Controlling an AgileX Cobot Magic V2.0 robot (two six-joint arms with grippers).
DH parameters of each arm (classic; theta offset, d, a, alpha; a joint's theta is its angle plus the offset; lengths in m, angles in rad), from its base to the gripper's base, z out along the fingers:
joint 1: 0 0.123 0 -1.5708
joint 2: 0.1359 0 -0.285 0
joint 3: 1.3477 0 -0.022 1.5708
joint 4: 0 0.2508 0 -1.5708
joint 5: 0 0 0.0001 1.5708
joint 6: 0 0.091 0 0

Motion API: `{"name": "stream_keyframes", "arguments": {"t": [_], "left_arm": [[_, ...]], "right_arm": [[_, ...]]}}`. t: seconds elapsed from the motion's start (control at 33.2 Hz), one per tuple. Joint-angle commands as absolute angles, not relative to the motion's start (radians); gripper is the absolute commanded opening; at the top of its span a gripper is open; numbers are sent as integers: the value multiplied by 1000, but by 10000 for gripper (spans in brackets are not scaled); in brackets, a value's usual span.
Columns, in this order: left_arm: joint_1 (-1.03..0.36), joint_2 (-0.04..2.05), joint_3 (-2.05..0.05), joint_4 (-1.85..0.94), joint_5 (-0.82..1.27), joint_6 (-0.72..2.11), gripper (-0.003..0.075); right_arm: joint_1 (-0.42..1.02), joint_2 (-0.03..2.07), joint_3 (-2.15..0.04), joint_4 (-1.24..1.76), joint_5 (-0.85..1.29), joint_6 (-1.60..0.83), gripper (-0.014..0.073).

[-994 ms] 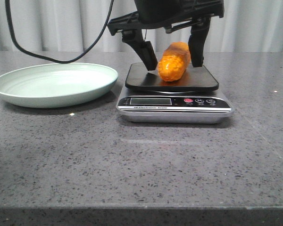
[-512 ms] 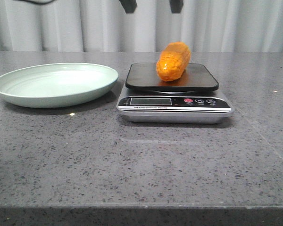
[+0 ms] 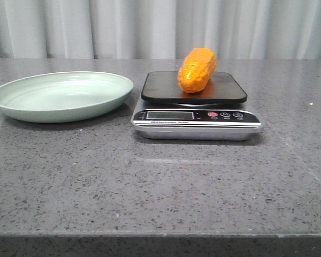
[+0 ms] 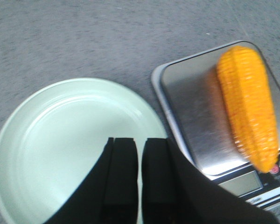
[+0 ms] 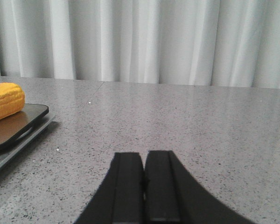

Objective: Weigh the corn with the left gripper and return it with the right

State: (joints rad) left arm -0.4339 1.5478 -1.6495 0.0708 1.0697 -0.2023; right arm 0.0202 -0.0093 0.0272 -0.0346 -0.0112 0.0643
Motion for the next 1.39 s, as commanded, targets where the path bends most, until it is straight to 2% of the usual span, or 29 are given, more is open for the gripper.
{"name": "stream_keyframes", "arguments": {"t": [0.0, 0.39, 0.54, 0.75, 0.99, 1.36], "left_arm": [[-377, 1356, -1529, -11, 918, -128, 133], [-330, 674, -983, -60, 638, -25, 132], [-347, 397, -819, -60, 597, -25, 132], [-415, 132, -654, -60, 590, -25, 132], [-438, -21, -529, -60, 489, -22, 132], [-438, -23, -414, -61, 312, -22, 132]], "right_arm": [[15, -27, 20, -33, -100, 61, 147], [15, -27, 20, -33, -100, 61, 147], [15, -27, 20, -33, -100, 61, 147], [15, -26, 20, -33, -100, 61, 147], [15, -26, 20, -33, -100, 61, 147], [15, -26, 20, -33, -101, 61, 147]]}}
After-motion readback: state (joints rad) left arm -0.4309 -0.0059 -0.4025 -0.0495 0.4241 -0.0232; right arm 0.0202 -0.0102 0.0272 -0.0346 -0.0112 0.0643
